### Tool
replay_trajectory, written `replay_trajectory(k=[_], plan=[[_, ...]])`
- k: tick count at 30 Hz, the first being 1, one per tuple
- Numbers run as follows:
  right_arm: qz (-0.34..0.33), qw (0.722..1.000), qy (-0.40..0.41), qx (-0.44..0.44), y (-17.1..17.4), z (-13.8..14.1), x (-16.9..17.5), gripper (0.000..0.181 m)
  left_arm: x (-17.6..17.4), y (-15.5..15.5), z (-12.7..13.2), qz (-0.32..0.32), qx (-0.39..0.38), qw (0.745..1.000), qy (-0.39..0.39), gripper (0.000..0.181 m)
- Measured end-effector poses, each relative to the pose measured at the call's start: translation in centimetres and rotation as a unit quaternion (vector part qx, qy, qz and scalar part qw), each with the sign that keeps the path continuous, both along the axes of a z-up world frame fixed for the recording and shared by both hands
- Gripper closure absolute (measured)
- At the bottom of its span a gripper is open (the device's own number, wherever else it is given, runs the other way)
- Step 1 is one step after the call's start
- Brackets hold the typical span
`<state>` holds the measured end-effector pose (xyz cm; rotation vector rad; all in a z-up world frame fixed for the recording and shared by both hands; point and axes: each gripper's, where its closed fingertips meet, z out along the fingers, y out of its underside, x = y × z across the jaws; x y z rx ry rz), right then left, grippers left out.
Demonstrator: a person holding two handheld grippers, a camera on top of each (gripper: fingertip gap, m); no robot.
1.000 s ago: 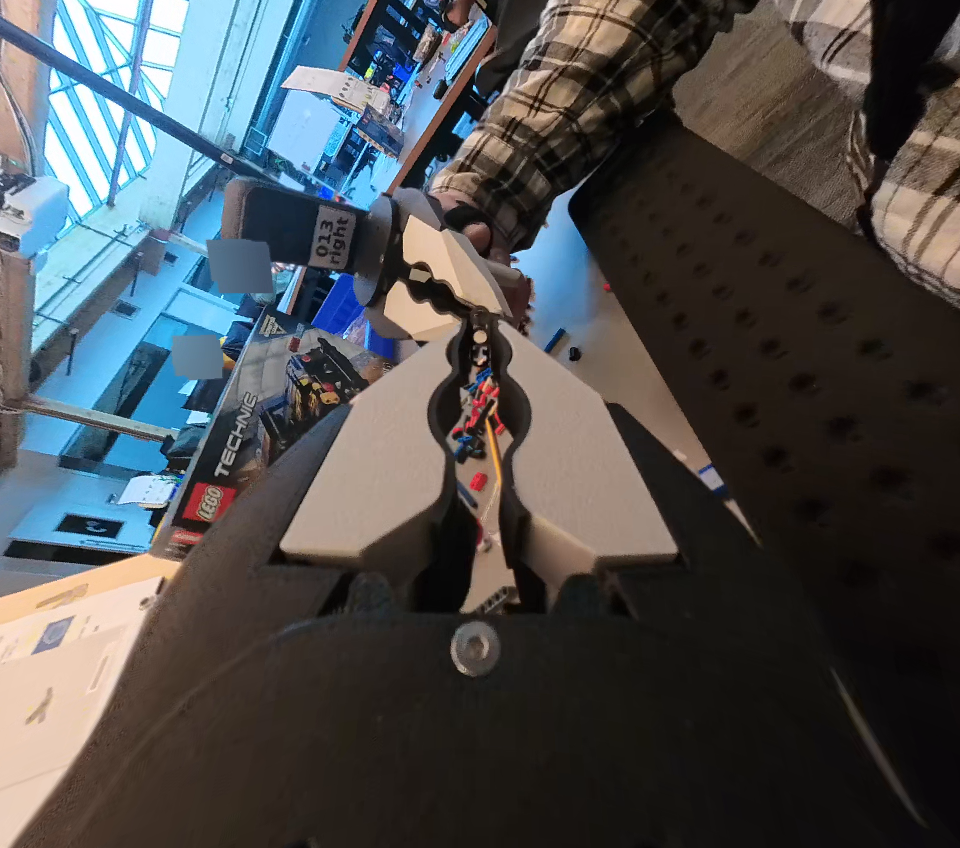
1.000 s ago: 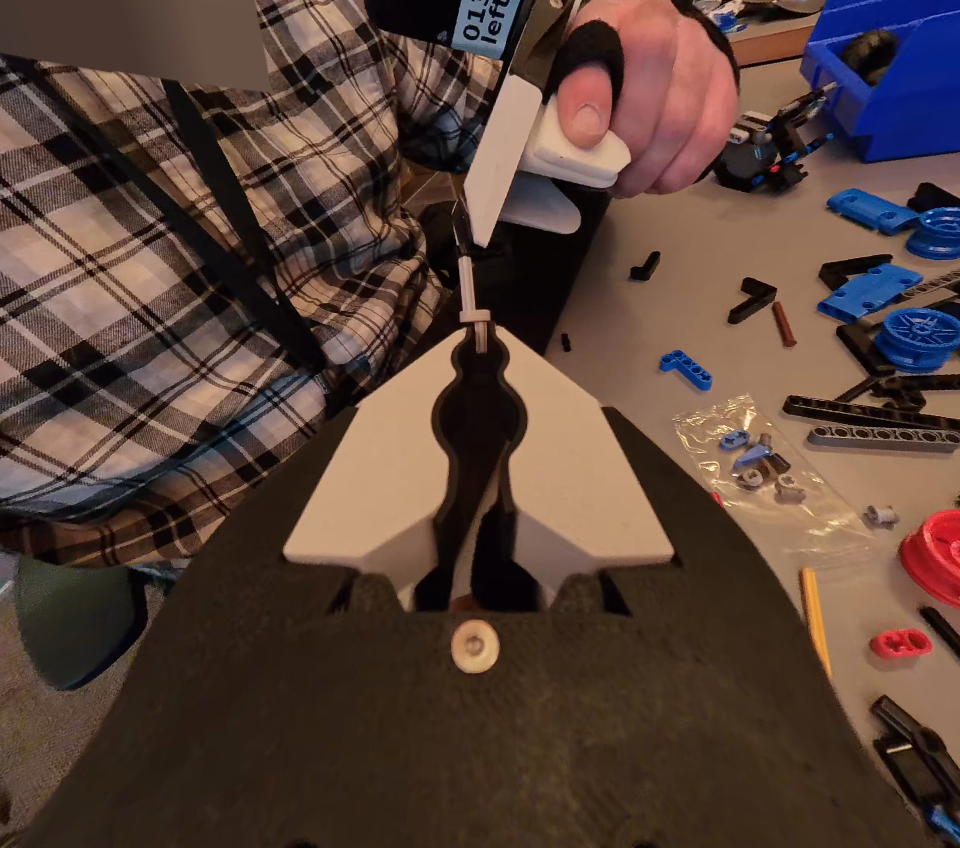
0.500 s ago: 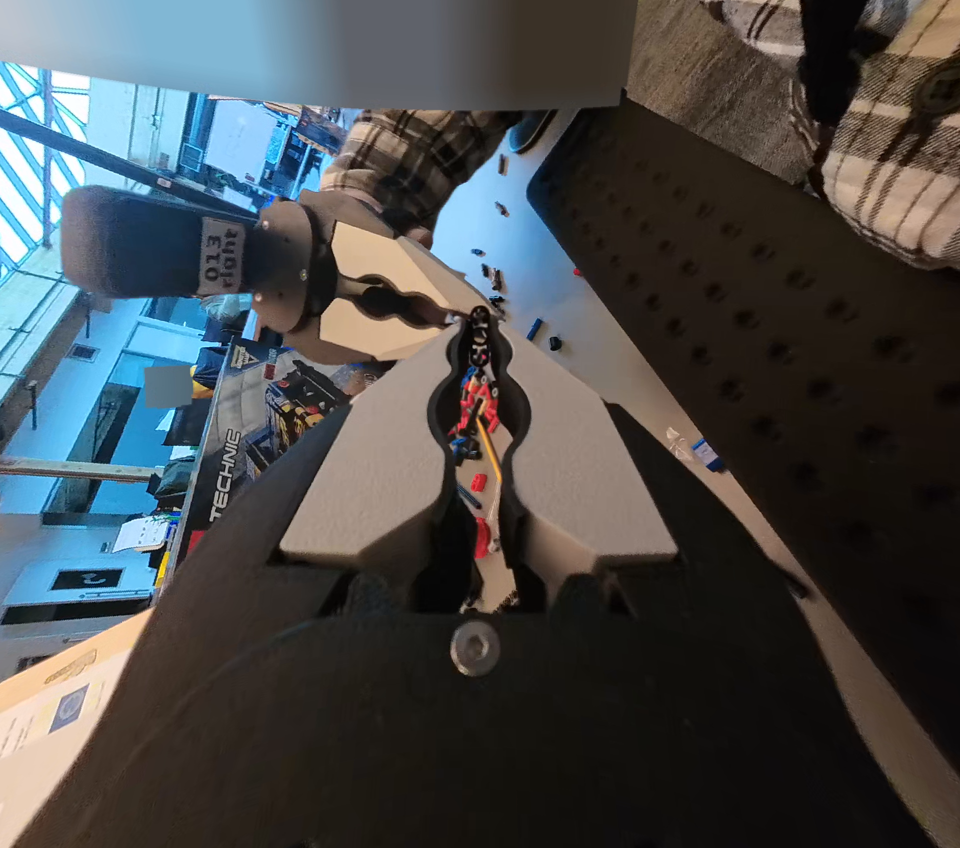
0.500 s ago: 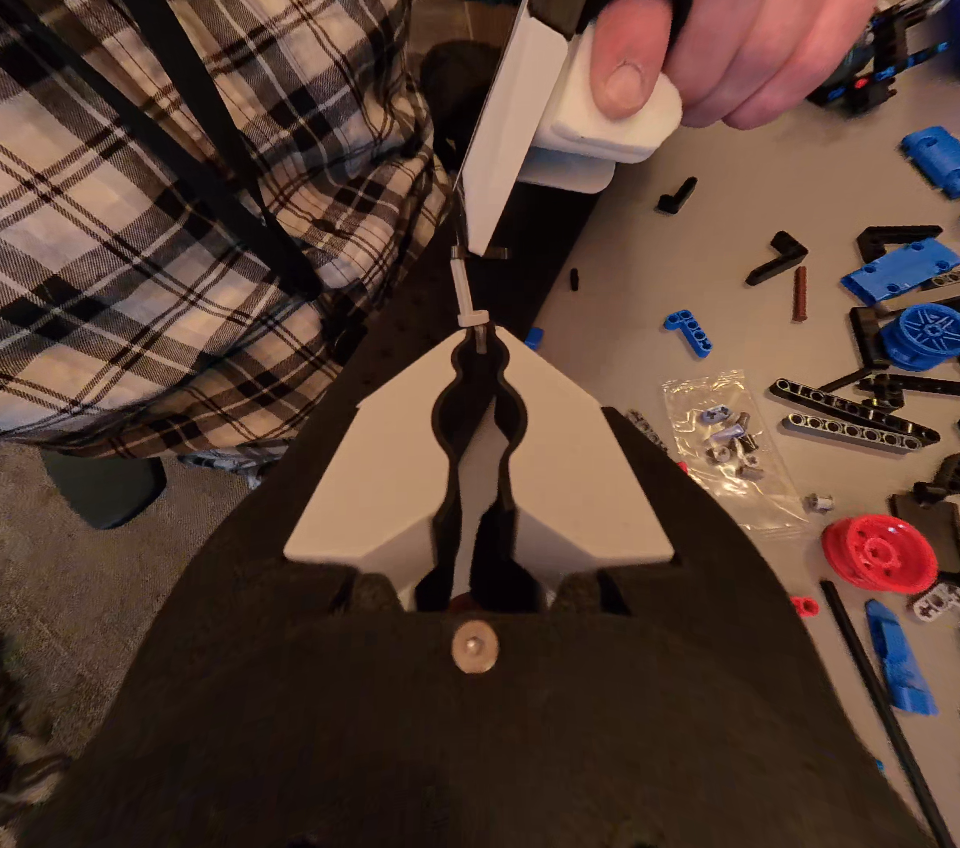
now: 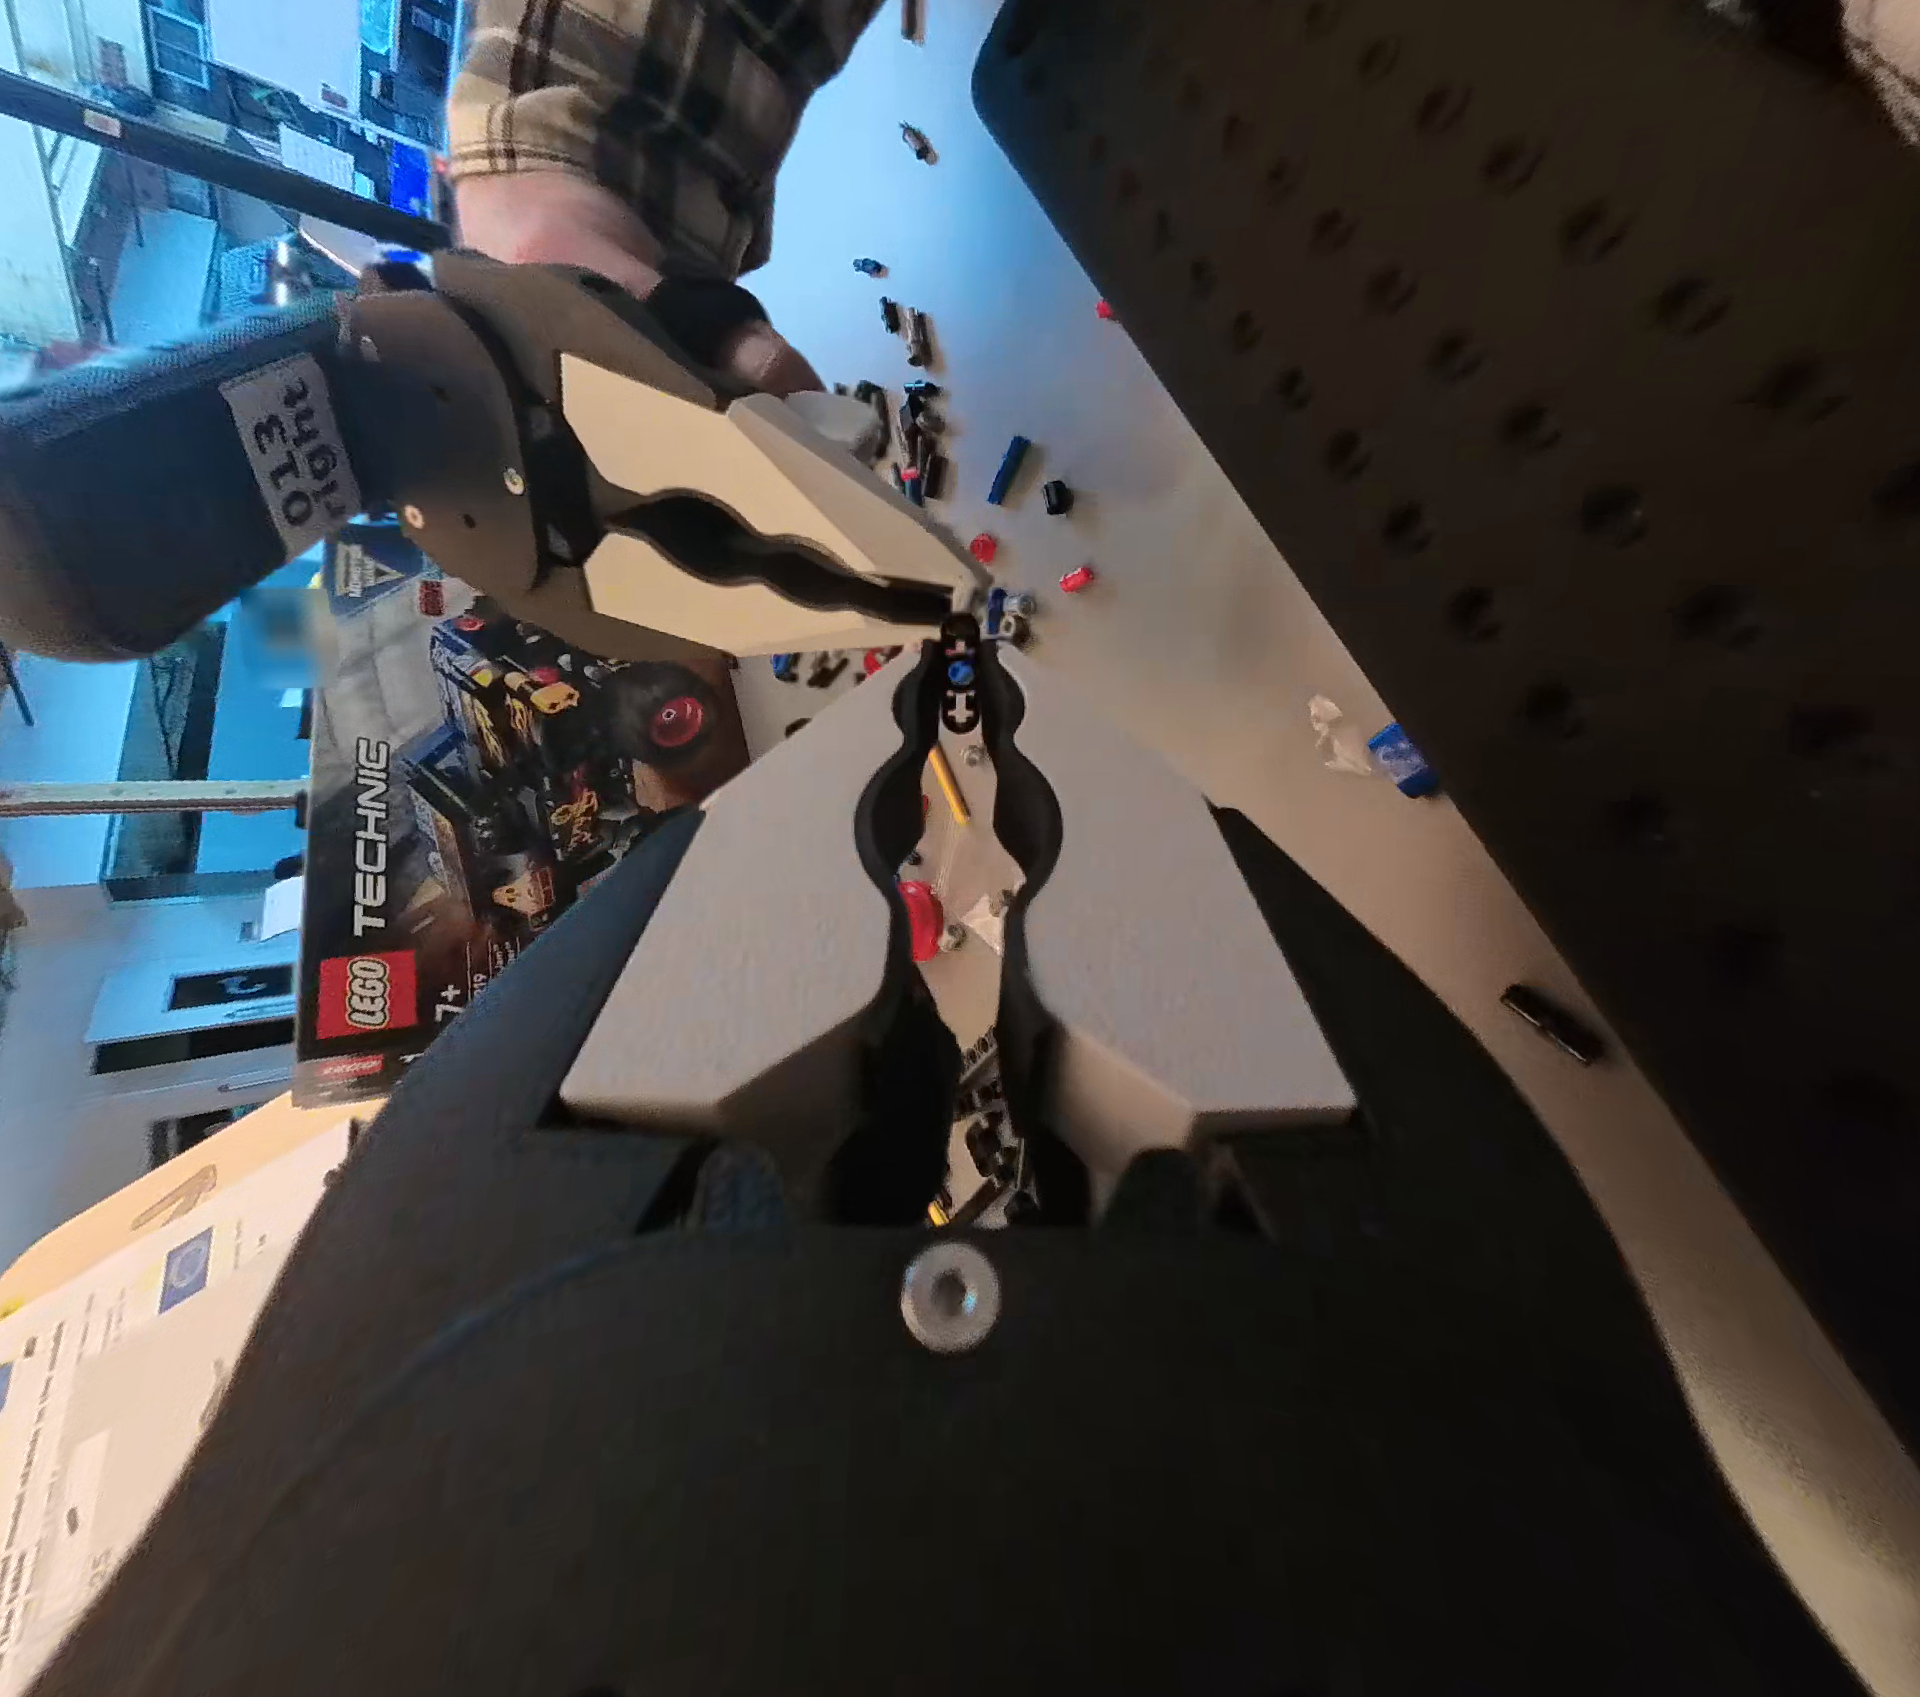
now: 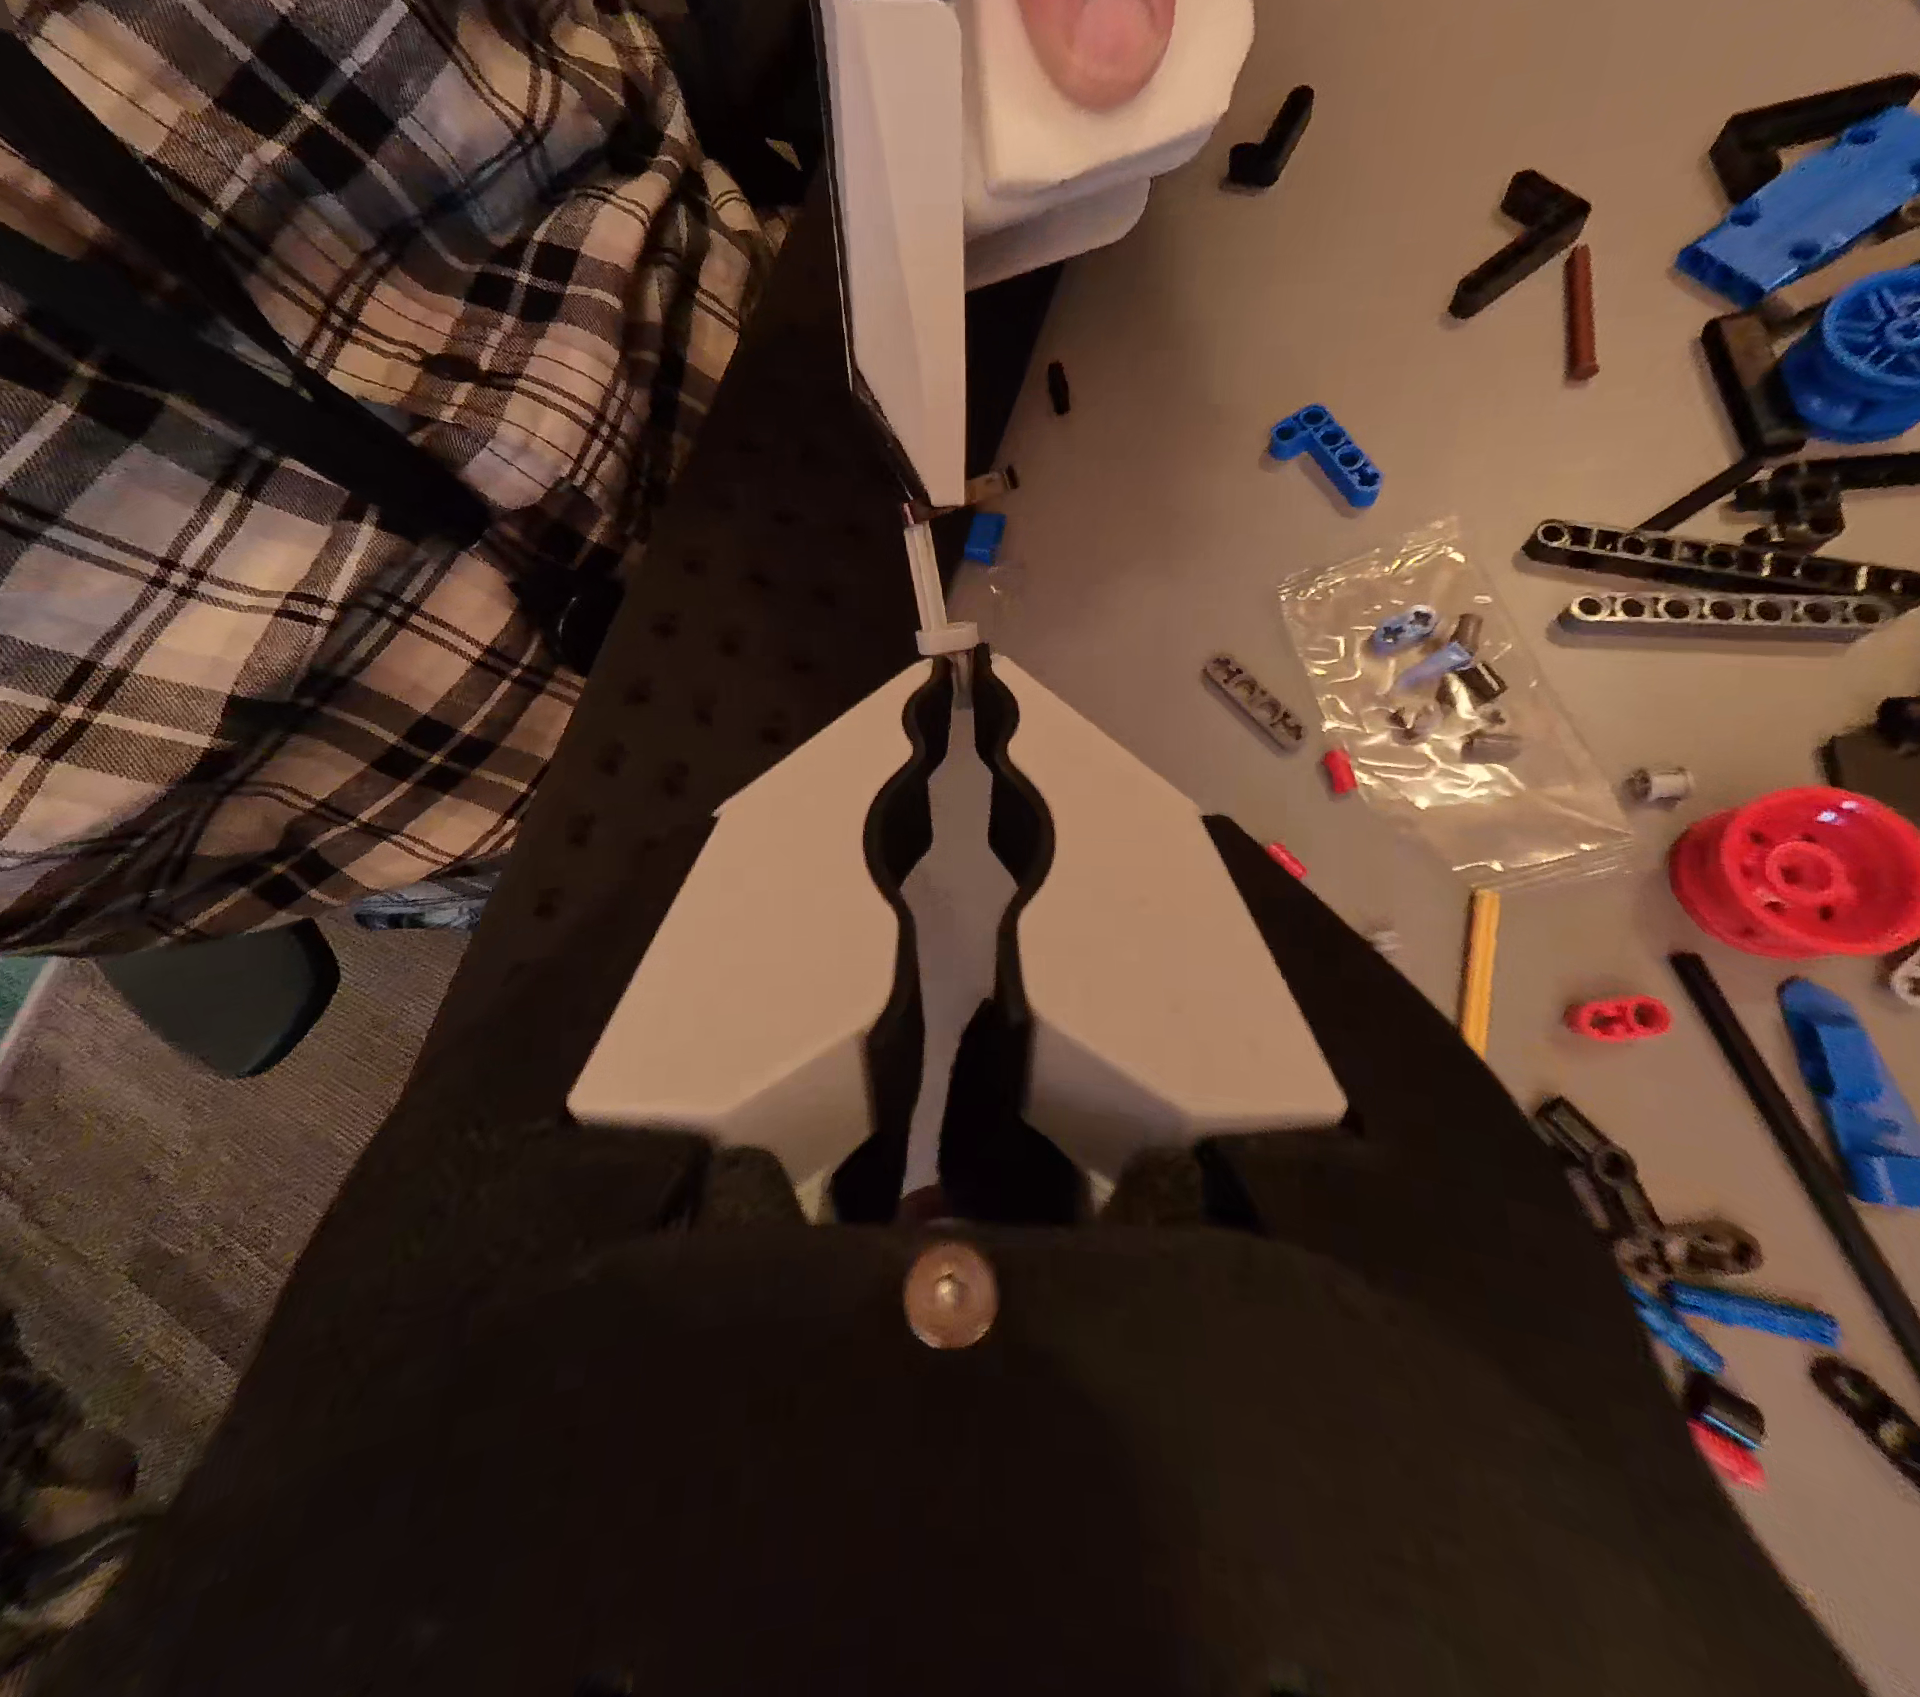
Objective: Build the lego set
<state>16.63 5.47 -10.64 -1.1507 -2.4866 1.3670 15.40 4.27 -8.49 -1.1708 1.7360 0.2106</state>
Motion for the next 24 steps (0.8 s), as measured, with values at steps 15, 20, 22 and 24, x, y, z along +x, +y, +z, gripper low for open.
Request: replay_trajectory(k=[15,20,22,24], plan=[[-0.006,1.000,-0.027,0.010,0.6,-2.3,-0.3,0.179,-0.1,0.8,-2.4,0.013,-0.015,0.999,0.038,0.177],[-0.013,0.999,-0.034,0.010,0.6,-3.1,-0.5,0.179,-0.3,1.0,-3.3,0.024,-0.028,0.998,0.045,0.176],[-0.018,0.999,-0.038,0.018,0.8,-3.6,-0.6,0.179,-0.4,1.1,-3.9,0.026,-0.031,0.998,0.054,0.177],[-0.024,0.998,-0.046,0.026,0.9,-4.2,-0.7,0.179,-0.6,1.0,-4.7,0.027,-0.042,0.997,0.061,0.177]])
